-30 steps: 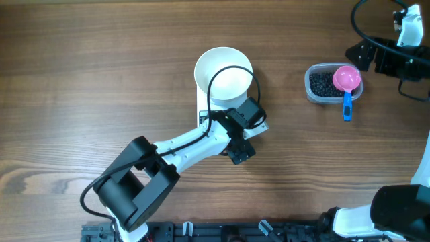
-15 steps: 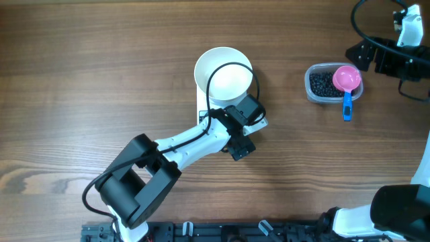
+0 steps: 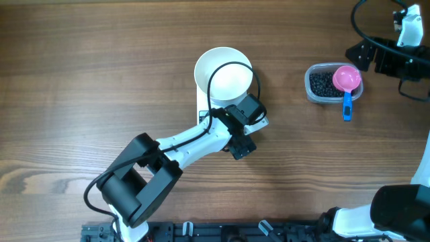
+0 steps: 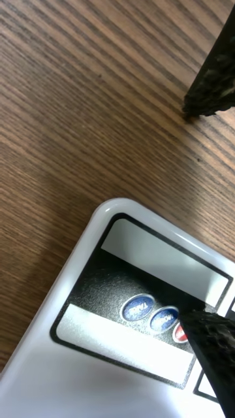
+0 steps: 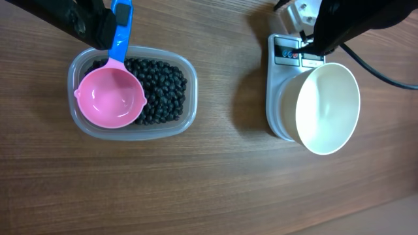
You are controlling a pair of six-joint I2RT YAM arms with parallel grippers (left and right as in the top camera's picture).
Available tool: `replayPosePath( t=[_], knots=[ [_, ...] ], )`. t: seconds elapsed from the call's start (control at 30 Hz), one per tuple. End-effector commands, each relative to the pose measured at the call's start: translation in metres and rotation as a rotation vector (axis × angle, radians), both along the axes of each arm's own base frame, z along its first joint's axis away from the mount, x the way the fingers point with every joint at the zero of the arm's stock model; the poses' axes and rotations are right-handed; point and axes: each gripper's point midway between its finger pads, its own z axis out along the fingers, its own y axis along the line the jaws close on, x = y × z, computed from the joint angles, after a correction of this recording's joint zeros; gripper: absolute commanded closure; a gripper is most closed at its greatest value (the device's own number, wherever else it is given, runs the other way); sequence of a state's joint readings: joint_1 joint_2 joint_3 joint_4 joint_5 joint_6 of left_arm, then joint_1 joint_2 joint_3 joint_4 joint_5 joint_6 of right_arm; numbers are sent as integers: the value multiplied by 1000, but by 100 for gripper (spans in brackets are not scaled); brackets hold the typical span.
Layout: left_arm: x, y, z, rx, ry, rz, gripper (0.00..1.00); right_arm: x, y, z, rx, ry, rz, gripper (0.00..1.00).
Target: Scoop item into bowl and weigh 150g on scale
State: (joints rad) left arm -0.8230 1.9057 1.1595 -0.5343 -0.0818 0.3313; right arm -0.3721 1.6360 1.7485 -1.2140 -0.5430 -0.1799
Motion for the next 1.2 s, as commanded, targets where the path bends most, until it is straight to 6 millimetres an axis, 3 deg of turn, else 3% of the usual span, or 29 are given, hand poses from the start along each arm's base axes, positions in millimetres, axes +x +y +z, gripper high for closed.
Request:
replayPosePath(
  t=[0.0,0.63,0.87,1.0,1.17],
  knots=[
    [-23,10,-40,40,134,-11,0,2,4,-4,28,8,6,0],
    [-9,18,-46,57,89,125,1,2,4,-4,27,8,6,0],
    [-12,15,-49,58,105,73,0,2,4,-4,28,8,7,0],
    [-11,10,-36,30,85,68,0,2,4,-4,27,8,6,0],
    [-12,-12,3,-98,57,79,0,2,3,-4,24,8,4,0]
  ],
)
